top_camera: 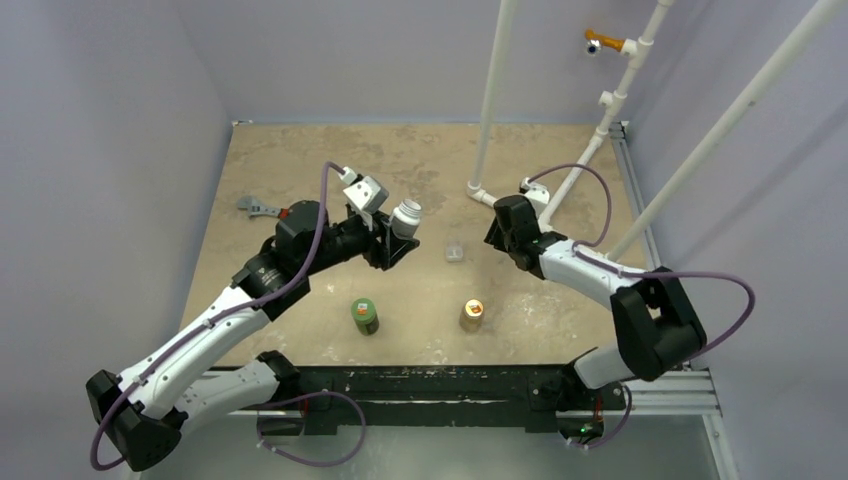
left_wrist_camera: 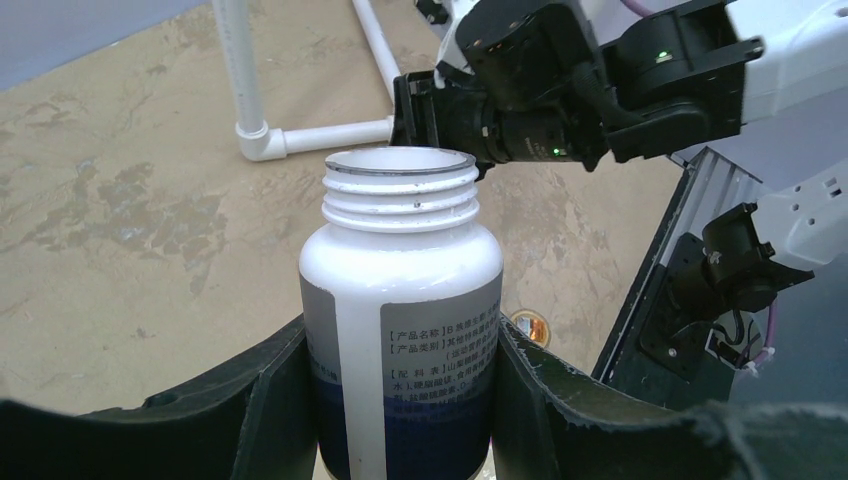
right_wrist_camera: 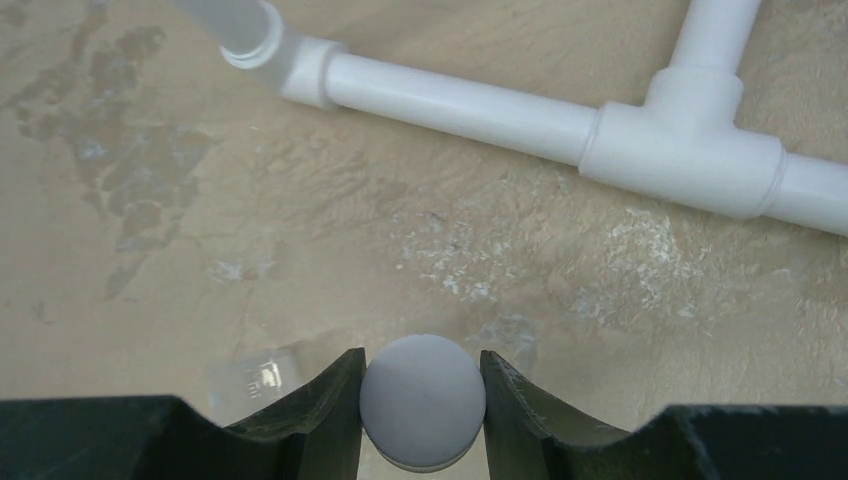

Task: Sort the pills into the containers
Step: Place the lid of the pill bottle at the center of the board.

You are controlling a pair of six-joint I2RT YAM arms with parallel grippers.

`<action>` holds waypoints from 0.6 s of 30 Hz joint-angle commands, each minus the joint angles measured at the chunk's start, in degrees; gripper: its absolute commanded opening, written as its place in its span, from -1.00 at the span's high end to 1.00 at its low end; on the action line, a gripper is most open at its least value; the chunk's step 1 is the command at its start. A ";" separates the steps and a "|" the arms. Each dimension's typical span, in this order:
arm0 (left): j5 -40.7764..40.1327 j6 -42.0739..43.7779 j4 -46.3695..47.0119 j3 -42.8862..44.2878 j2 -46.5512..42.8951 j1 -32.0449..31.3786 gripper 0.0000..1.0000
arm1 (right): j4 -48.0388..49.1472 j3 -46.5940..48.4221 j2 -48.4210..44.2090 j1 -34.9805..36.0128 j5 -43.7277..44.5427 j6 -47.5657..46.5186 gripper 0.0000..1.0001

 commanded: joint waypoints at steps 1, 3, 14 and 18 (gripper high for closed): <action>0.36 -0.01 2.04 0.41 -2.38 0.01 1.00 | 4.79 -0.33 3.62 -1.09 3.48 2.97 0.83; 0.59 -0.09 2.04 0.16 -2.47 0.00 1.00 | 4.77 -0.54 5.24 -1.23 4.23 3.70 0.84; 1.52 -0.26 2.07 0.17 -2.63 0.08 1.00 | 7.55 -2.85 11.58 -1.33 6.83 5.85 0.76; 1.79 -0.27 2.07 0.20 -2.39 0.08 1.00 | 7.79 -3.05 12.34 -1.34 7.46 5.74 0.66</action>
